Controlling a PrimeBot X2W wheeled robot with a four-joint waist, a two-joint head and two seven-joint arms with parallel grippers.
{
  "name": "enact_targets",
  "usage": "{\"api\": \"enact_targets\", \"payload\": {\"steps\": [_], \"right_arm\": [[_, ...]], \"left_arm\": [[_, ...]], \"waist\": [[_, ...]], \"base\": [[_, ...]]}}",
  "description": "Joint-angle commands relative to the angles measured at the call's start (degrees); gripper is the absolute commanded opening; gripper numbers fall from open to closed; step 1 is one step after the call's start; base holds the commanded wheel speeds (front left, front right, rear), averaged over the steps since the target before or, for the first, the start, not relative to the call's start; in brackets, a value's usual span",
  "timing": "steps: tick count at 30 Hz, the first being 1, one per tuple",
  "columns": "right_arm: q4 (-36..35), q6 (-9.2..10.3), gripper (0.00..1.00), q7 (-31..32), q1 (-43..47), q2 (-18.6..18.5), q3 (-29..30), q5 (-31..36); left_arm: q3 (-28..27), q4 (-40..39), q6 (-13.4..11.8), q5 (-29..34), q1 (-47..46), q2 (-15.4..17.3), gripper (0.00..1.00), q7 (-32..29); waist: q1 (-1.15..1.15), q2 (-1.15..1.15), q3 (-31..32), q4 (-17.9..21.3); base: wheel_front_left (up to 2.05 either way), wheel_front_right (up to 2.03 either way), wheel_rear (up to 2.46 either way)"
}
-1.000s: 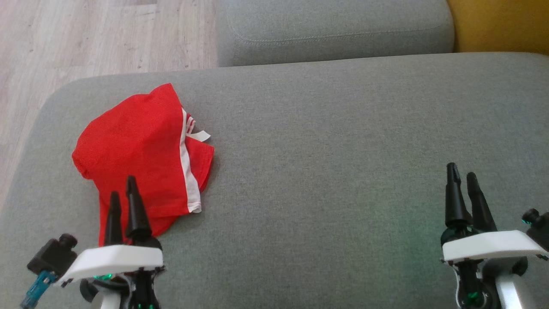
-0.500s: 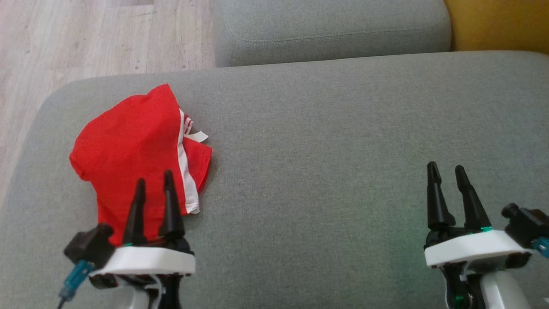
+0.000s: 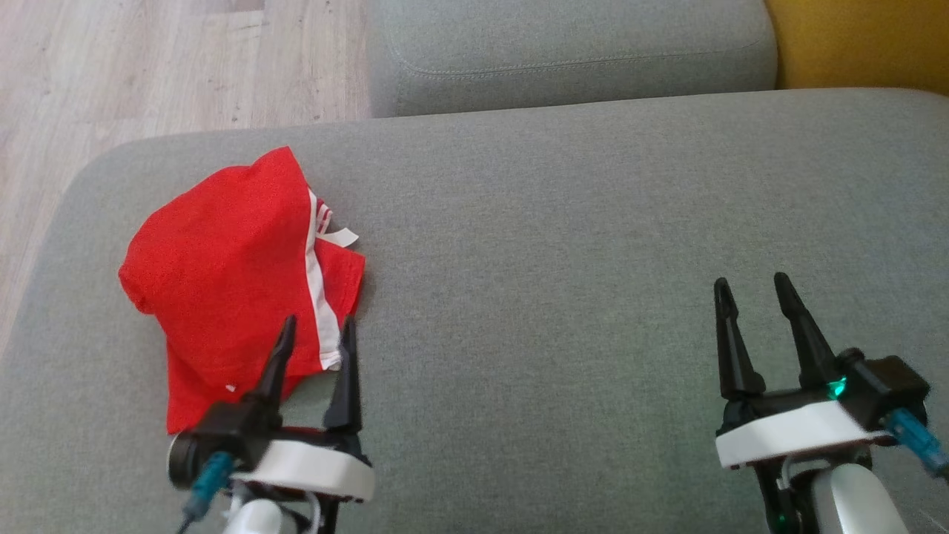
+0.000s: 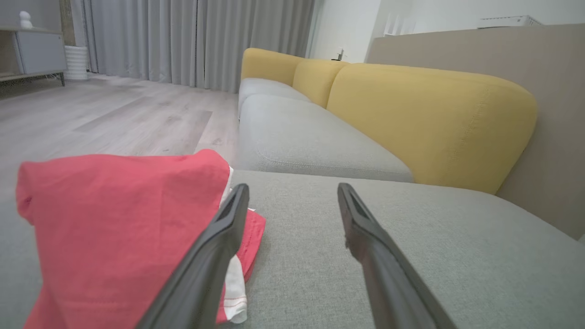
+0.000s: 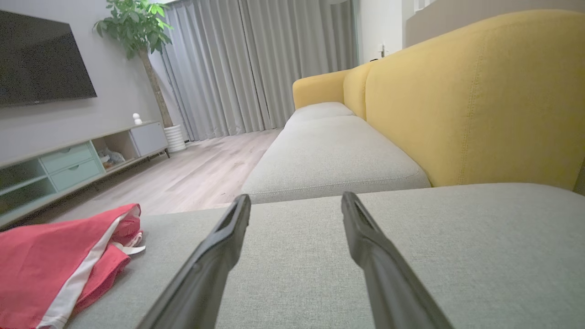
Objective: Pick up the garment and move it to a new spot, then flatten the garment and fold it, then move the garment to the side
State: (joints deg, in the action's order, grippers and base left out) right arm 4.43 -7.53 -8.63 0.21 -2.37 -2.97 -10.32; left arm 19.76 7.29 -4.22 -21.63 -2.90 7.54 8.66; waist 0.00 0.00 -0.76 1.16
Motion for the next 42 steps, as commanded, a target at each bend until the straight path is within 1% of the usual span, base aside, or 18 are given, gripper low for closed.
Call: {"api": "enact_targets", "payload": {"steps": [1,3,4,5,9,13,16,18,23,28,34,38,42], "right_arm": [[-2.77,0.03,1.00,-0.96,-2.62,-0.40,-0.95,3.07],[-3.47,0.03,1.00,-1.30,-2.73,-0.41,-1.02,6.78],[-3.47,0.03,1.00,-1.30,-2.73,-0.41,-1.02,6.78],[-3.60,0.03,1.00,-1.47,-2.64,-0.41,-1.26,8.19],[-4.04,0.03,1.00,-2.14,-2.21,-0.42,-1.92,12.19],[-4.49,0.04,1.00,-2.82,-2.00,-0.44,-2.44,14.74],[-4.47,0.04,1.00,-3.33,-1.80,-0.45,-2.49,14.76],[-4.25,0.04,1.00,-3.67,-1.62,-0.45,-2.36,13.94],[-2.52,0.04,1.00,-4.51,-0.98,-0.47,-2.53,9.33],[-0.94,0.04,1.00,-5.36,-1.17,-0.49,-3.49,6.26],[0.88,0.04,1.00,-6.37,-1.34,-0.51,-4.70,5.69],[2.07,0.04,1.00,-6.37,-1.40,-0.51,-4.82,4.57],[2.59,0.04,1.00,-6.37,-1.44,-0.51,-4.85,4.03]], "left_arm": [[-0.16,-1.64,-0.81,2.33,-4.10,1.15,1.00,0.89],[1.32,-1.21,-1.57,4.19,-4.62,1.82,1.00,1.23],[1.32,-1.21,-1.57,4.19,-4.62,1.82,1.00,1.23],[2.07,-0.94,-1.95,5.08,-4.86,2.13,1.00,1.40],[4.98,0.43,-3.77,8.74,-5.82,3.35,1.00,2.08],[7.20,0.68,-5.58,10.95,-6.63,4.04,1.00,2.76],[7.09,-0.28,-6.54,9.68,-6.40,3.44,1.00,3.28],[6.35,-1.17,-6.64,8.57,-5.99,3.06,1.00,3.62],[2.78,-2.54,-5.02,5.65,-3.87,1.20,1.00,4.47],[0.54,-1.53,-1.99,6.95,-2.05,-0.20,1.00,5.32],[-0.72,1.53,0.83,10.56,-1.22,-1.68,1.00,6.34],[-1.59,4.19,2.66,10.33,-1.12,-2.60,1.00,6.34],[-2.44,5.51,3.72,10.49,-1.24,-3.27,1.00,6.34]], "waist": [[0.00,0.00,0.04,-0.01],[0.00,0.00,0.09,-0.05],[0.00,0.00,0.09,-0.05],[0.00,0.00,0.14,-0.09],[0.00,0.00,0.42,-0.21],[0.00,0.00,0.57,-0.30],[0.00,0.00,0.61,-0.27],[0.00,0.00,0.61,-0.23],[0.00,0.00,0.61,0.00],[0.00,0.00,0.72,0.35],[0.00,0.00,0.98,0.56],[0.00,0.00,1.13,0.53],[0.00,0.00,1.22,0.48]], "base": [[0.00,0.00,0.00],[0.00,0.00,0.00],[0.00,0.00,0.00],[0.00,0.00,0.00],[0.00,0.00,0.00],[0.00,0.00,0.00],[0.00,0.00,0.00],[0.00,0.00,0.00],[0.00,0.00,0.00],[0.00,0.00,0.00],[0.00,0.00,0.00],[0.00,0.00,0.00],[0.00,0.00,0.00]]}}
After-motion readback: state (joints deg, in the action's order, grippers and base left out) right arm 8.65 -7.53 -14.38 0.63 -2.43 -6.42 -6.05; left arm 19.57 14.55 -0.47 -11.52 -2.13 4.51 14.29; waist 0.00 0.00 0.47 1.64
